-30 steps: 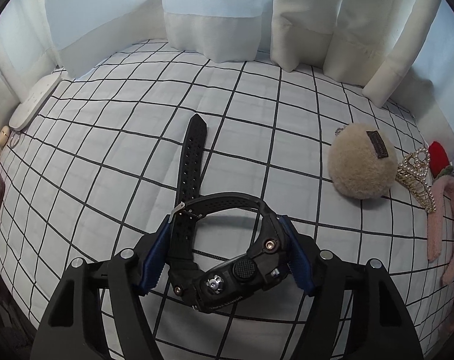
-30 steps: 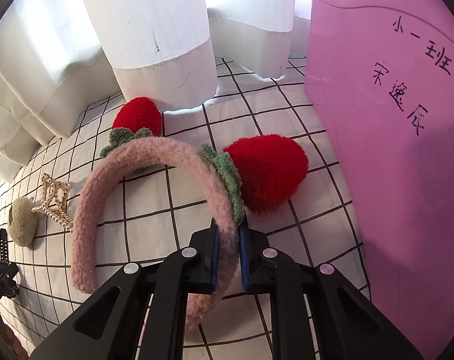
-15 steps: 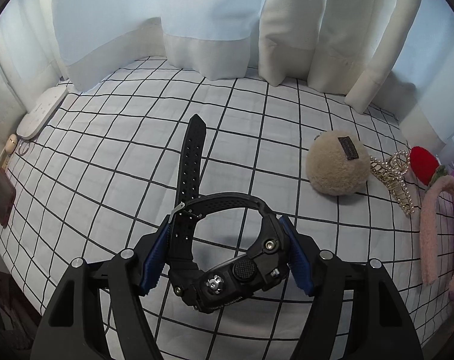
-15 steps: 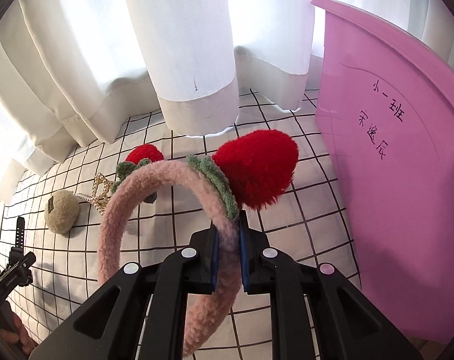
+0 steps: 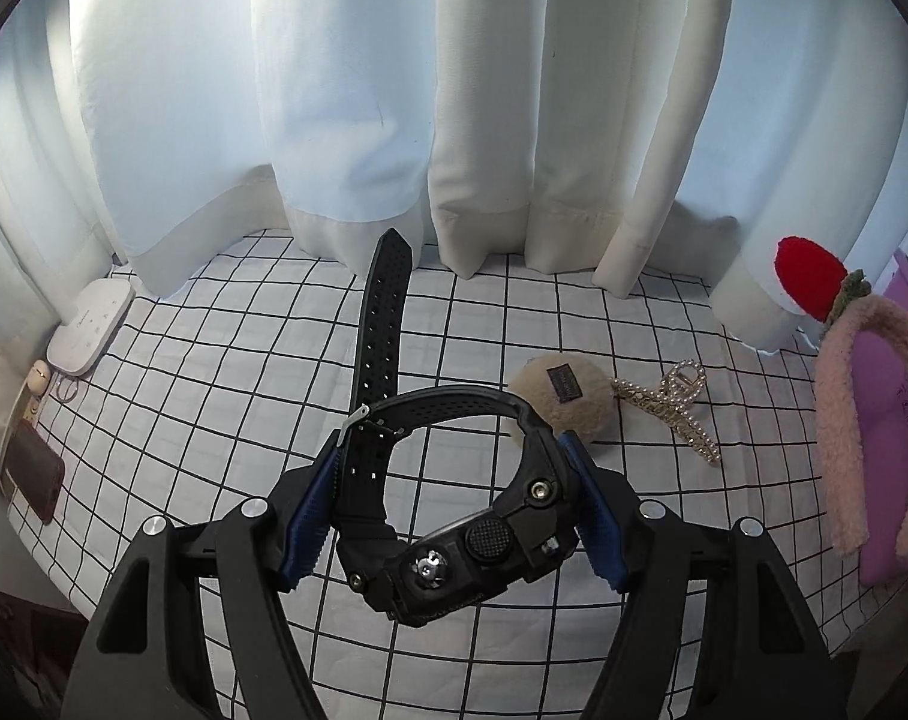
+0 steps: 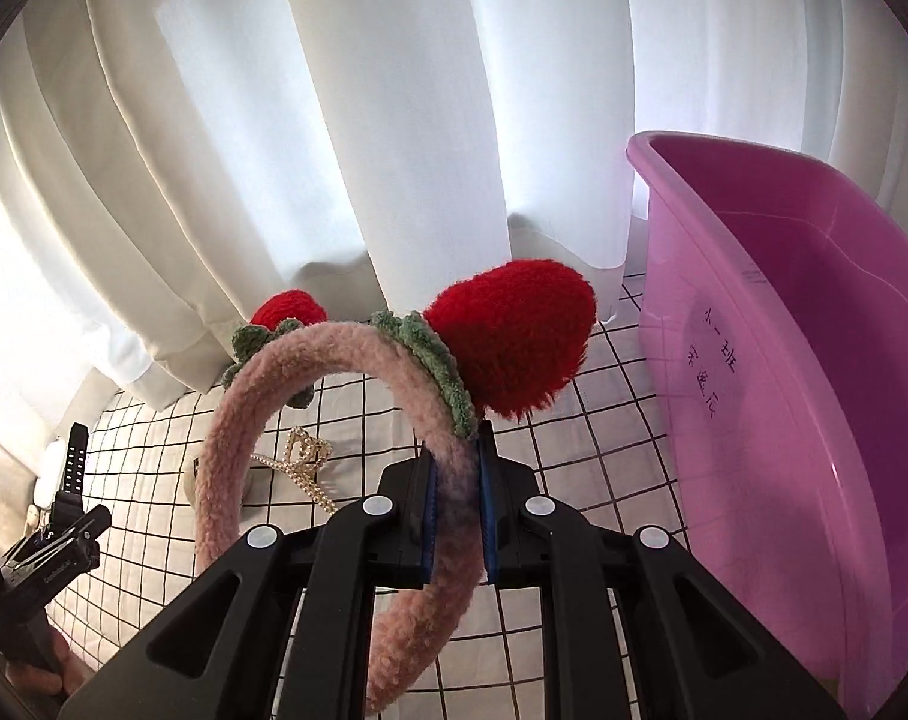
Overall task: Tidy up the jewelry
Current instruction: 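Carry the wristwatch and headband over the pink tub with both tools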
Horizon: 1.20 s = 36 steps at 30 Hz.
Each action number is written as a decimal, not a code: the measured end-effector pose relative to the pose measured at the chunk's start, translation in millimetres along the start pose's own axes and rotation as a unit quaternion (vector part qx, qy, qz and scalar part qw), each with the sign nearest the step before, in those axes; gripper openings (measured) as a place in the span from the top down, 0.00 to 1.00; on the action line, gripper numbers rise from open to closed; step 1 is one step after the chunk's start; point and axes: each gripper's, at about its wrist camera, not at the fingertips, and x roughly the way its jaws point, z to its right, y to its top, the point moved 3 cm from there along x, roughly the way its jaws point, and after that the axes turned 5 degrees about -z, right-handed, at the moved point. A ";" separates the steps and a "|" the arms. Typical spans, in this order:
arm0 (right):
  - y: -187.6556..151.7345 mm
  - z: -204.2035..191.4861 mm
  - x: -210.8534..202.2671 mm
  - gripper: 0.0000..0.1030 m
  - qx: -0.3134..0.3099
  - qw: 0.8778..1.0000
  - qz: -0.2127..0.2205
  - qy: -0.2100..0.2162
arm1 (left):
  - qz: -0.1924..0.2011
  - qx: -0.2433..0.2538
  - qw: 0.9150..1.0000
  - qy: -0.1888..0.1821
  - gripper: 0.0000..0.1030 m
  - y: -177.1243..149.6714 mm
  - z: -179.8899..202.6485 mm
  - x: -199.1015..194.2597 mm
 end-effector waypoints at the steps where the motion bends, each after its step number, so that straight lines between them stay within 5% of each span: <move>1: 3.0 2.2 -7.0 0.89 0.001 1.000 0.007 0.002 | 0.006 0.007 1.000 -0.003 0.35 2.2 6.1 -6.5; 11: 22.5 69.3 -84.2 0.89 0.045 0.996 0.077 -0.020 | 0.049 0.081 0.992 -0.081 0.35 18.8 102.8 -62.1; 21: 21.4 178.7 -145.7 0.89 0.115 0.982 0.118 -0.089 | 0.062 0.181 0.965 -0.179 0.35 14.5 245.1 -92.6; 28: 21.0 235.1 -156.1 0.89 0.139 0.977 0.117 -0.114 | 0.055 0.231 0.945 -0.224 0.35 13.1 340.0 -101.4; 36: 26.9 268.0 -133.9 0.89 0.138 0.979 0.083 -0.124 | 0.044 0.273 0.933 -0.231 0.35 7.9 413.5 -92.2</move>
